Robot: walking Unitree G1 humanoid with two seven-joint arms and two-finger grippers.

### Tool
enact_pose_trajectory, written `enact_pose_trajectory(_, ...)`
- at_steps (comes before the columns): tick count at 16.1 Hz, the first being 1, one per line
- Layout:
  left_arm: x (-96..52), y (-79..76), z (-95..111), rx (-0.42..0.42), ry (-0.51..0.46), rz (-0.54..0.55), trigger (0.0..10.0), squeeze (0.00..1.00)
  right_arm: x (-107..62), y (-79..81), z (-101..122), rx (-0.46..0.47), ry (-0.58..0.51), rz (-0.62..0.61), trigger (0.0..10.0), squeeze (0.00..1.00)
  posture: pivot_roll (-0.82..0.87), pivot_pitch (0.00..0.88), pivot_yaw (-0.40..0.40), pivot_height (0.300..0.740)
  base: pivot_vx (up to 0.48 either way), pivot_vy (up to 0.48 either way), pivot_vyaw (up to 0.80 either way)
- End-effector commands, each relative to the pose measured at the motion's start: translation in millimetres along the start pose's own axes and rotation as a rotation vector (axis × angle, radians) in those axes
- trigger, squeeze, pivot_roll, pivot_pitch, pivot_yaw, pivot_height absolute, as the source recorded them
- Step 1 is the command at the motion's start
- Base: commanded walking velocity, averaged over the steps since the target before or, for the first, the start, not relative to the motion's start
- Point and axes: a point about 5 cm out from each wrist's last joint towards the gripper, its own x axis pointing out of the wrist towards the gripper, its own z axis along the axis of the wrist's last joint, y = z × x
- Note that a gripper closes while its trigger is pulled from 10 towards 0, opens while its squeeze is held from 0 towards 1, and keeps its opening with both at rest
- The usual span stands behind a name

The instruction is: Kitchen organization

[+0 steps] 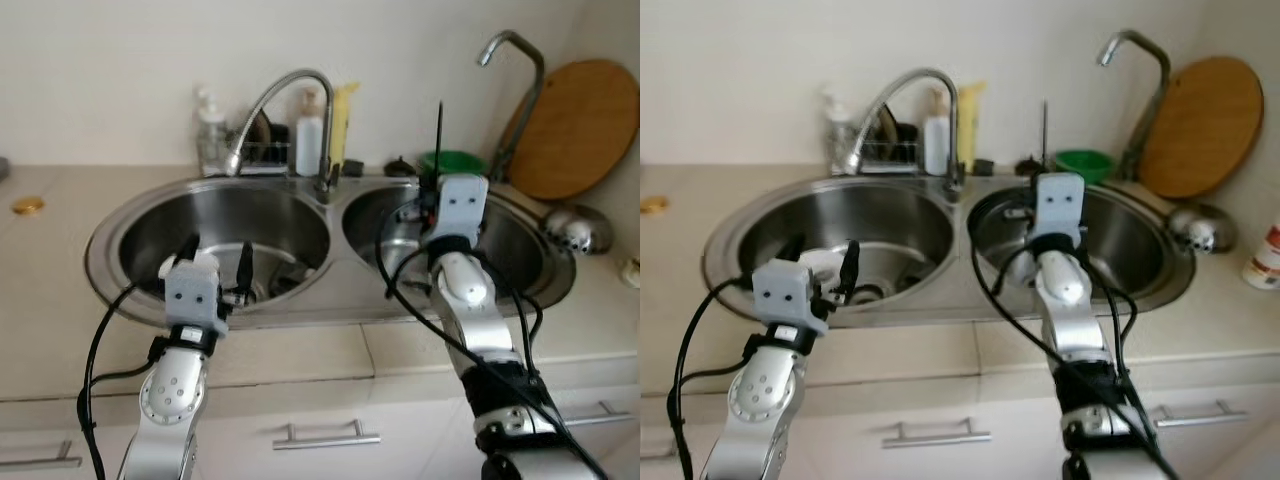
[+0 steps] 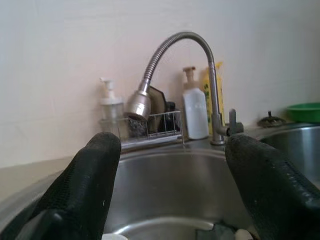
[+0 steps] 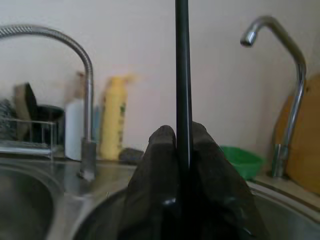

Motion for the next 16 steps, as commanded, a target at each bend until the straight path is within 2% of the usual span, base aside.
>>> enact_pose_trajectory(1, 0.0, -1.7, -0.7, 0.009, 0.004, -0.011, 10.0, 0.00, 5.4, 8.6, 0.2, 0.025, -0.020, 0.028, 10.0, 0.00, 0.07, 0.000, -0.033, 0.740, 0.000, 0.000, 0.00)
enact_pose_trajectory(6, -0.3, 0.1, -0.8, 0.017, 0.007, -0.009, 10.0, 0.00, 5.5, 7.3, -22.6, 0.015, 0.068, 0.007, 10.0, 0.00, 0.08, 0.000, -0.036, 0.740, 0.000, 0.000, 0.00)
enact_pose_trajectory(9, -1.6, 1.8, -0.6, 0.021, 0.010, -0.003, 10.0, 0.00, 3.7, 9.9, -28.2, 0.012, 0.070, 0.009, 10.0, 0.00, 0.09, 0.000, -0.039, 0.740, 0.000, 0.000, 0.00)
enact_pose_trajectory(10, -1.9, 2.0, -0.5, 0.023, 0.011, -0.002, 10.0, 0.00, 3.2, 8.9, -29.2, -0.016, 0.058, 0.012, 10.0, 0.00, 0.09, 0.000, -0.039, 0.740, 0.000, 0.000, 0.00)
enact_pose_trajectory(16, -2.2, 1.2, -0.8, 0.023, 0.013, -0.010, 10.0, 0.00, 12.5, -13.0, -23.4, -0.059, 0.032, -0.068, 10.0, 0.00, 0.10, 0.000, -0.035, 0.740, 0.000, 0.000, 0.00)
